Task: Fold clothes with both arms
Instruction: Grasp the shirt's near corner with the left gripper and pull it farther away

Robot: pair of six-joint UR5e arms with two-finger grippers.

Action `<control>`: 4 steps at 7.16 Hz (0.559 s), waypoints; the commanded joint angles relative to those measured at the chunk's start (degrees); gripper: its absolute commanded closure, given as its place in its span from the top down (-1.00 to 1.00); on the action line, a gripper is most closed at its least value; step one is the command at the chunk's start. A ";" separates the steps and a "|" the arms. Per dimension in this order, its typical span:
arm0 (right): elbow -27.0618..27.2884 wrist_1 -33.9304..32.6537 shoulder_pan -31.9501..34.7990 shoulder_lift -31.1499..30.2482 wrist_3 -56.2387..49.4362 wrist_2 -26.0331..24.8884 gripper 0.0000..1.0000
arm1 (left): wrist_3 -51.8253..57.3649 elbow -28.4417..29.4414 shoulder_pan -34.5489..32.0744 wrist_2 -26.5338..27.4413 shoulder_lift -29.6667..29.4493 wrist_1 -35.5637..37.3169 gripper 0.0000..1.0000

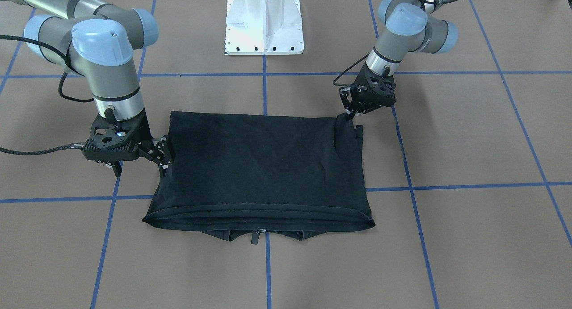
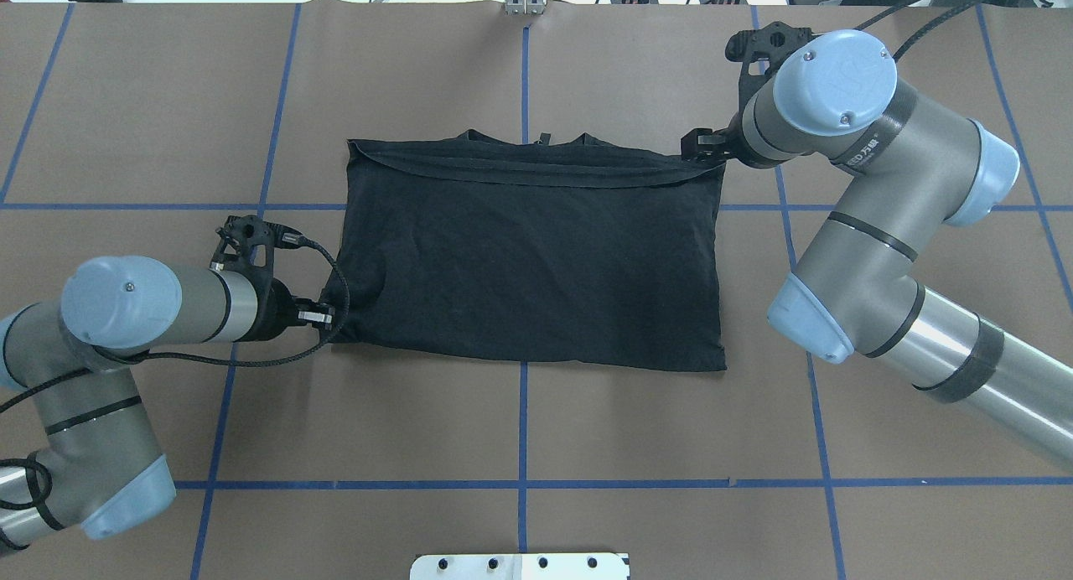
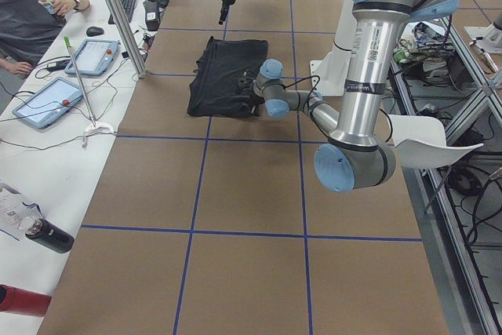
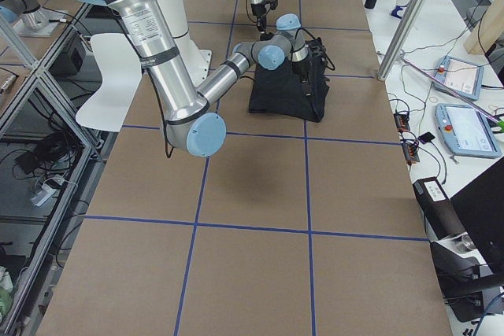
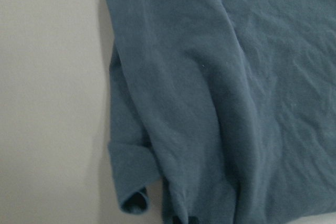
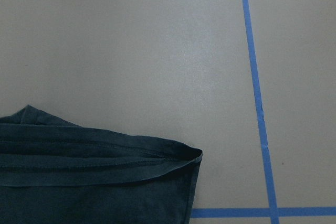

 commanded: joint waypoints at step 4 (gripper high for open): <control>-0.17 0.00 -0.18 -0.19 0.78 0.20 1.00 | 22.98 33.01 -18.16 -0.27 -16.55 -9.43 -1.00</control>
